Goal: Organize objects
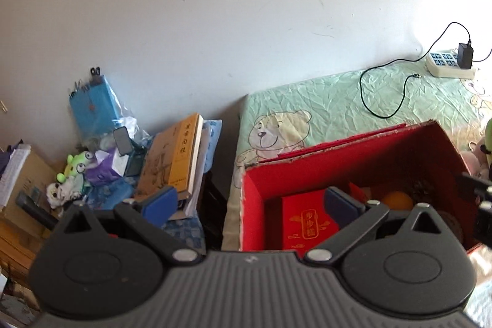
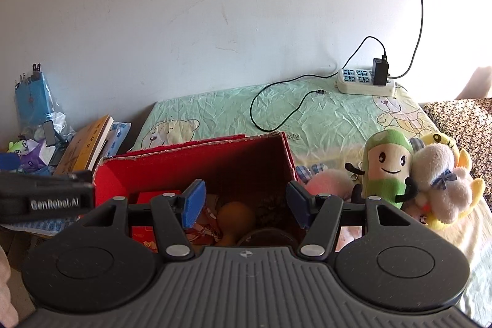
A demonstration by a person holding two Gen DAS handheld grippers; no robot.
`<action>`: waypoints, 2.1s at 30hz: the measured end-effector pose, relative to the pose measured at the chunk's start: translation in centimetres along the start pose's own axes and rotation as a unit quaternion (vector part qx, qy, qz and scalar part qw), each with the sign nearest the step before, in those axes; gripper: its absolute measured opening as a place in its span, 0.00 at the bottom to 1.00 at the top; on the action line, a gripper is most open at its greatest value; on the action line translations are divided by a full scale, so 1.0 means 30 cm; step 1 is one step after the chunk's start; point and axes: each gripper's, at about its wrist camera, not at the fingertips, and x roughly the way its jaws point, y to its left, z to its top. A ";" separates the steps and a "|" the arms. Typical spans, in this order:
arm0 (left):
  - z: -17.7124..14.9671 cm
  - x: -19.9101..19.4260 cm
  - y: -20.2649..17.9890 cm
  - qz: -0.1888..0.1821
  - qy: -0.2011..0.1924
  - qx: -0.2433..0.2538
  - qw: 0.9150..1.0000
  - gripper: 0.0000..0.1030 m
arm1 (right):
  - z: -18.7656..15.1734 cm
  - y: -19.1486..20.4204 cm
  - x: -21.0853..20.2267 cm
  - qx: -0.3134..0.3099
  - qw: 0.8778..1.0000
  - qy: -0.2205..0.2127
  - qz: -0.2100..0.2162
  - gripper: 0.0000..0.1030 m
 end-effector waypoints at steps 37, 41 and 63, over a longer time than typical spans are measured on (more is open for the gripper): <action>-0.144 0.267 -0.121 -0.067 0.127 -0.065 0.988 0.98 | -0.019 -0.034 0.248 -0.010 0.997 0.075 0.016 0.69; -0.152 0.269 -0.131 -0.071 0.128 -0.062 0.987 0.98 | -0.024 -0.034 0.255 -0.011 0.996 0.083 0.024 0.65; -0.191 0.305 -0.164 -0.079 0.148 -0.054 0.984 0.99 | -0.058 -0.050 0.276 0.001 0.993 0.114 0.035 0.59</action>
